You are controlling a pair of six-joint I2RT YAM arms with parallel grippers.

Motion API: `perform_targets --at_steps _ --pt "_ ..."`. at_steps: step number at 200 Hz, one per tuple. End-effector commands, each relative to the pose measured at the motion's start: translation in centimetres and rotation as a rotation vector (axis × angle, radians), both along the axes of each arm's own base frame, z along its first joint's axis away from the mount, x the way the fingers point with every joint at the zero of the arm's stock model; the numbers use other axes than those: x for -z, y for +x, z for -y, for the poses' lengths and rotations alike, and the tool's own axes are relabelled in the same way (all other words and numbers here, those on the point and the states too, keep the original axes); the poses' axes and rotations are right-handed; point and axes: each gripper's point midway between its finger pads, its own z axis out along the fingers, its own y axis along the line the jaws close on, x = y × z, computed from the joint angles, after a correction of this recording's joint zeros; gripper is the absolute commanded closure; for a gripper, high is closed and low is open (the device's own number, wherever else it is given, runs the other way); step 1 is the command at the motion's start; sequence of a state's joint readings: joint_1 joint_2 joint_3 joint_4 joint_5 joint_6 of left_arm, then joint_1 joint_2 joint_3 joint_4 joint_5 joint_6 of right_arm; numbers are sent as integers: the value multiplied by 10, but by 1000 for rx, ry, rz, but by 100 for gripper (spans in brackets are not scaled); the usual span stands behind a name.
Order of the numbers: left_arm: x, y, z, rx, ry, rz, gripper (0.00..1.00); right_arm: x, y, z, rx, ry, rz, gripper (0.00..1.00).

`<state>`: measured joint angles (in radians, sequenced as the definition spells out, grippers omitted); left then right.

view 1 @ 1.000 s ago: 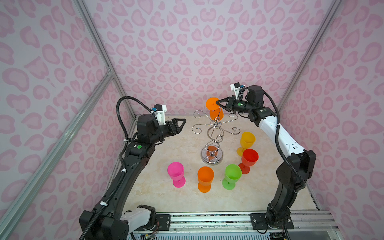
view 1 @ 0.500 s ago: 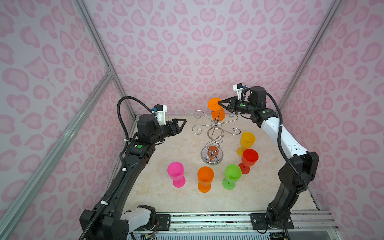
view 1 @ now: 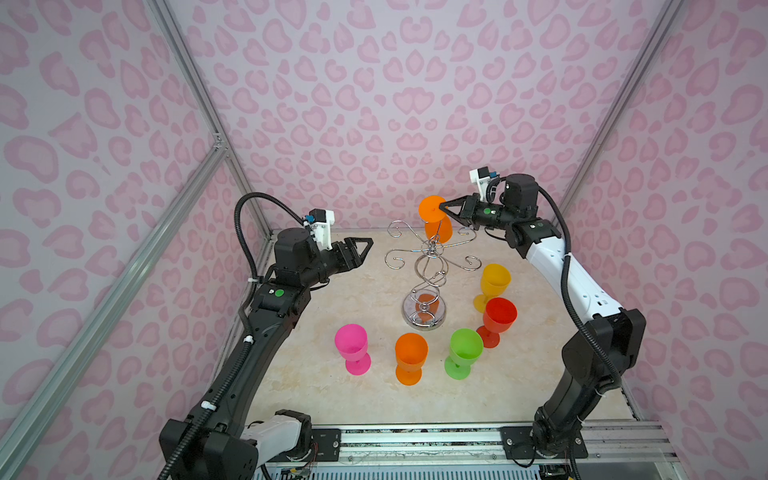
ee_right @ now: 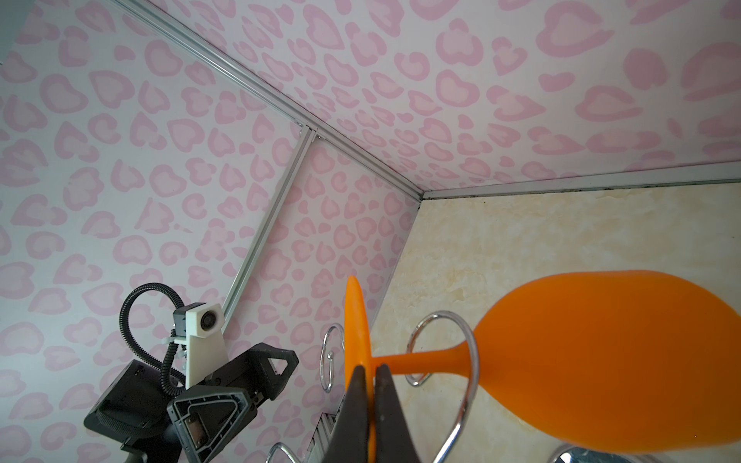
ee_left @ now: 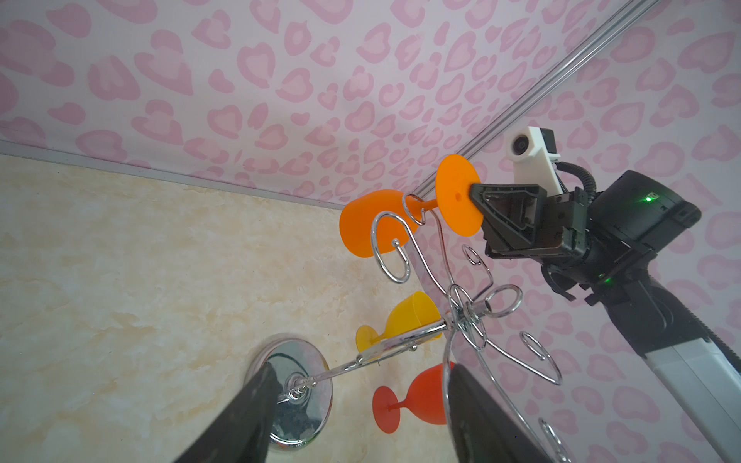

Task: Take the wine glass off the wine glass rack
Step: 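Lift the orange glass up off the rack hook with the right gripper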

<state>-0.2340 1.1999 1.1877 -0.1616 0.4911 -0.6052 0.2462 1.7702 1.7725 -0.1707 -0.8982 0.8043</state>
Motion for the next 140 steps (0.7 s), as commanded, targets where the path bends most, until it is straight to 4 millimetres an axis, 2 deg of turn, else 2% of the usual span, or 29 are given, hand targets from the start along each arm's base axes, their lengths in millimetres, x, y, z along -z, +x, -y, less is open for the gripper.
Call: perform_targets --at_steps 1,140 --pt "-6 0 1 8 -9 21 31 -10 -6 -3 -21 4 43 100" --pt "-4 1 2 13 -11 16 31 -4 -26 -13 -61 -20 25 100"
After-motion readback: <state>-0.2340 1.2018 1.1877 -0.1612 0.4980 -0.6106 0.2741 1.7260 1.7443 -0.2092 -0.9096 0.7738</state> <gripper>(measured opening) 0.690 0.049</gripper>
